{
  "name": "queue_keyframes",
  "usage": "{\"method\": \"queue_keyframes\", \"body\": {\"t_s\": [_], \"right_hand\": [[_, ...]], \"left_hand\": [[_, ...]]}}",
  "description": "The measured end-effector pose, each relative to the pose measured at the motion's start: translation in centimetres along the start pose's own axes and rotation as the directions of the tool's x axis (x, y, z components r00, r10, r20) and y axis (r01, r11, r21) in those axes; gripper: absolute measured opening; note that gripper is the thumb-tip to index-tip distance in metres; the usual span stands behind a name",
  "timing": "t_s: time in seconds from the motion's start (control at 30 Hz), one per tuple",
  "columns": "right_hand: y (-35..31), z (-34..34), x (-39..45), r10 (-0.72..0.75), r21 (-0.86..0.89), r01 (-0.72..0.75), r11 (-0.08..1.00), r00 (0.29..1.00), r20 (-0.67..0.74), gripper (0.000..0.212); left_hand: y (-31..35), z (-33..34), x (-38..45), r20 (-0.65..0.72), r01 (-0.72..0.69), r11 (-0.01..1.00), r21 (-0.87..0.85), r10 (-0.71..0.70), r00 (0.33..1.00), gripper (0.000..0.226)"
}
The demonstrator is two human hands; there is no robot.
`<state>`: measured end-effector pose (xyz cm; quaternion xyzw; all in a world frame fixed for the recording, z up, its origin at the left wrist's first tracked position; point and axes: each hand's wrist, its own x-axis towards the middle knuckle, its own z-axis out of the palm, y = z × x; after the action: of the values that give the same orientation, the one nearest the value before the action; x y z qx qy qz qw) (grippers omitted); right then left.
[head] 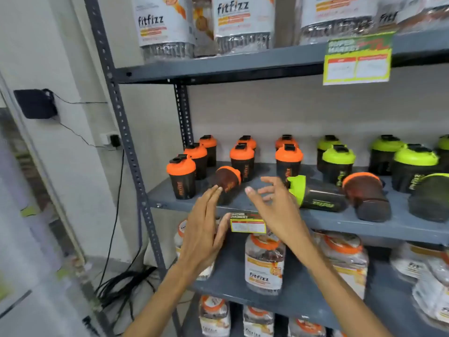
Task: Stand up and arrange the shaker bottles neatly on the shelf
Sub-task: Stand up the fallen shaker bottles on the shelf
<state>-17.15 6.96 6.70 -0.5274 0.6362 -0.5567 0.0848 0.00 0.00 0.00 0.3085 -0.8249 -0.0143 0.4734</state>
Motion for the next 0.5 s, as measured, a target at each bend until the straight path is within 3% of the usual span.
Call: {"method": "queue_keyframes", "body": {"t_s": [0.17,0.33,0.5], "right_hand": [[0.7,5.7,5.0,0.286,-0.096,-0.275,0.957,0.950,0.125,0.081],[0.4,10.4,9.2,0.455,-0.244,-0.422,0.873,0.886,0.093,0.112],[1.0,13.2,10.6,0.515,-0.230,-0.493,0.839,0.856,0.043,0.112]], "left_hand": [[-6.5,0.3,0.2,0.123,0.117,0.989,0.091,-0.128,0.984,0.060],[-10.0,1.0,0.3,0.225,0.058,0.973,0.225,-0.110,0.968,0.056],[-11.3,1.4,0.8,0.265,0.024,0.979,0.204,-0.079,0.961,0.053]]}}
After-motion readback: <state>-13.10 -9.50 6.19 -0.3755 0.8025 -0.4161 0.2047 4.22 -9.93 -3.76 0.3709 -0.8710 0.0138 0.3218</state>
